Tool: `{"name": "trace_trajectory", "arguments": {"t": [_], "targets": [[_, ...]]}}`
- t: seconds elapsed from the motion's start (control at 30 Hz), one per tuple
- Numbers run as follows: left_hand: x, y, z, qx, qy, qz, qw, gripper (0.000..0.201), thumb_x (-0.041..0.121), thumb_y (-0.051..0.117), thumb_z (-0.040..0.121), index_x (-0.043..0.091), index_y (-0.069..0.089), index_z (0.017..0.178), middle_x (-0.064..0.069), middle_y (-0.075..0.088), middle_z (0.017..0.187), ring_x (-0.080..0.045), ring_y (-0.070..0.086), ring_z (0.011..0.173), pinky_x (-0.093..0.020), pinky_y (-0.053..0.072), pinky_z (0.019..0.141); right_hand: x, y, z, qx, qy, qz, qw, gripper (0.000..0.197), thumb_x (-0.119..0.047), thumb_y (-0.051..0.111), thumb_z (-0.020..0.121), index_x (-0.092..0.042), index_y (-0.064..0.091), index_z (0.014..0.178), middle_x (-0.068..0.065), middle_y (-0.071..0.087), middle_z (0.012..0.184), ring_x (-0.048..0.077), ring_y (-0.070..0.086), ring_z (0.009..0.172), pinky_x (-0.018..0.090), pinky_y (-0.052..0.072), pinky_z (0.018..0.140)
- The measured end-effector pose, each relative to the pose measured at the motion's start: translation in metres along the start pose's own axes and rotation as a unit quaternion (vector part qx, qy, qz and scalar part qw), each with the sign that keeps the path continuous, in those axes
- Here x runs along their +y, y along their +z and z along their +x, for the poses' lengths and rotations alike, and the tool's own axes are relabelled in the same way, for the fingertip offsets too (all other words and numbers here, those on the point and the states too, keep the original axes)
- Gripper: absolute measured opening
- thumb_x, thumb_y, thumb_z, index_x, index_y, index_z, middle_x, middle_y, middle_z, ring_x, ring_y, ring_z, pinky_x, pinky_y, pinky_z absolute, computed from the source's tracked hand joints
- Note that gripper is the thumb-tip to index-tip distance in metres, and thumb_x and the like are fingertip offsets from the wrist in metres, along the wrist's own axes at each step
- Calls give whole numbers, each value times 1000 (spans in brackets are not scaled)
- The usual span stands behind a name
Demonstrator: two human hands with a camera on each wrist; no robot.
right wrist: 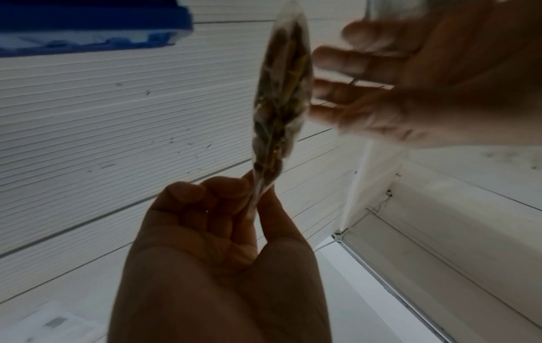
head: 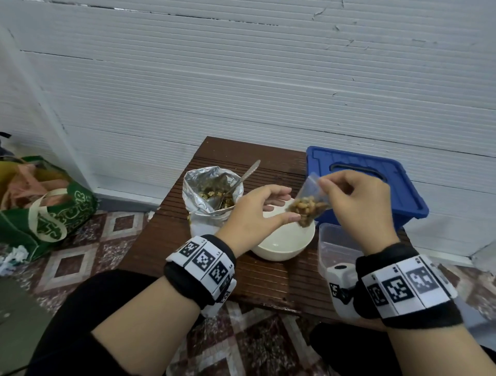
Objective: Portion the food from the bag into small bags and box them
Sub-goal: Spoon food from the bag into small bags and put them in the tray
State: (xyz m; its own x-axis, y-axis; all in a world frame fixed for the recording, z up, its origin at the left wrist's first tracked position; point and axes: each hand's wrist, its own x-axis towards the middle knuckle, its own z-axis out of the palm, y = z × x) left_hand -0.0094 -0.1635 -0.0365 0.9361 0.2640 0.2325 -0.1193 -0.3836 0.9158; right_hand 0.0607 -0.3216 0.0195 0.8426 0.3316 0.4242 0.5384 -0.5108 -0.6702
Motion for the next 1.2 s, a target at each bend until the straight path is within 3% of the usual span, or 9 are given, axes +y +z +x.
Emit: {"name": "trace_trajectory", "arguments": {"t": [0.13,0.27,0.37,0.47,0.53,0.73,0.87,1.0,1.2], "targets": [[-5,-1,-2,-7,-18,31,999,34,22,69,87,22,59,120,9,66,111,-1,61,104,-28,50,95,21,-19,10,7,84,-75,994,18,-27,62,88,-18,66,73,-11,60,66,12,58,72,28,47,73],[-7,-2,-3,-19,-30,49,998,32,20,65,90,21,58,121,10,65,109,-3,60,104,-29,50,93,57,-18,9,-50,171,-184,967,25,-16,59,87,0,71,72,14,69,76,31,61,77,31,46,66],[-10,-3,-3,-28,-35,64,997,30,21,64,91,23,57,120,11,64,109,-2,60,104,-20,47,93,73,-3,3,-73,218,-202,952,27,-18,60,87,-2,72,69,14,67,73,28,56,66,29,40,62],[-15,-4,-4,-32,-38,83,995,29,21,63,91,23,57,120,12,64,108,0,59,103,0,39,83,79,13,-2,-77,251,-193,945,27,-24,60,89,-5,70,72,9,62,74,26,53,71,28,38,67],[-17,-4,-4,-35,-44,92,994,29,22,62,92,24,57,120,14,63,108,1,58,103,3,36,81,82,23,-5,-87,267,-171,944,23,-26,59,91,-9,70,78,8,62,80,23,51,75,27,39,71],[-18,-4,-5,-55,-56,106,991,30,22,61,93,22,57,122,12,64,111,-1,58,107,-8,39,90,97,38,-11,-94,312,-36,945,19,-28,72,81,-17,68,66,5,70,77,22,67,81,43,55,84],[-17,-3,-6,-66,-66,118,989,30,23,60,93,22,57,123,11,64,111,-2,57,109,-16,39,97,95,32,-8,-88,317,5,944,20,-29,74,81,-13,69,69,3,70,66,16,69,74,41,55,85],[-20,-4,-6,-81,-76,129,985,29,24,60,93,22,57,122,10,64,114,-3,57,111,-26,42,103,94,32,-6,-94,325,11,941,17,-30,76,78,-16,68,71,5,71,79,20,68,84,42,55,86],[-20,-3,-8,-129,-94,163,974,36,22,70,86,25,57,120,15,63,105,-3,57,108,-26,43,102,96,34,-8,-106,311,-12,945,17,-12,66,83,-17,69,68,5,70,79,22,68,84,41,54,88]]}}
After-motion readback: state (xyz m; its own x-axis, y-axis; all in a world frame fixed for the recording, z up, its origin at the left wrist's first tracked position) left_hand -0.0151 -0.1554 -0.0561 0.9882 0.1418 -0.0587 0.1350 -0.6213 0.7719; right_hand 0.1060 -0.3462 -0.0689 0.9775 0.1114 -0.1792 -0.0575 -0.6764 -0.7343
